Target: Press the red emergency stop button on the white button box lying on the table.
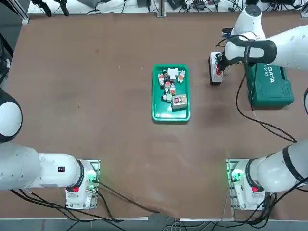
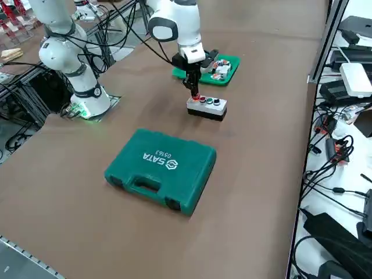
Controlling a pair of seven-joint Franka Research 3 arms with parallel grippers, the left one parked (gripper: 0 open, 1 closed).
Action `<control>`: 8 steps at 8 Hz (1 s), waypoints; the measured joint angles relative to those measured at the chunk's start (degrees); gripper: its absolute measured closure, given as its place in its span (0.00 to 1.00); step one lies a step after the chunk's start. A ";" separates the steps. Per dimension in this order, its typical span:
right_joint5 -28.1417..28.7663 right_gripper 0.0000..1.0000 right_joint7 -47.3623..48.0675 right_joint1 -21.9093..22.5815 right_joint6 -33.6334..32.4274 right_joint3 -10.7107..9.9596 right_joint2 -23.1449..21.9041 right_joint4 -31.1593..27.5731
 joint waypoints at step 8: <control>0.00 0.98 1.27 0.73 1.58 0.00 1.02 -0.11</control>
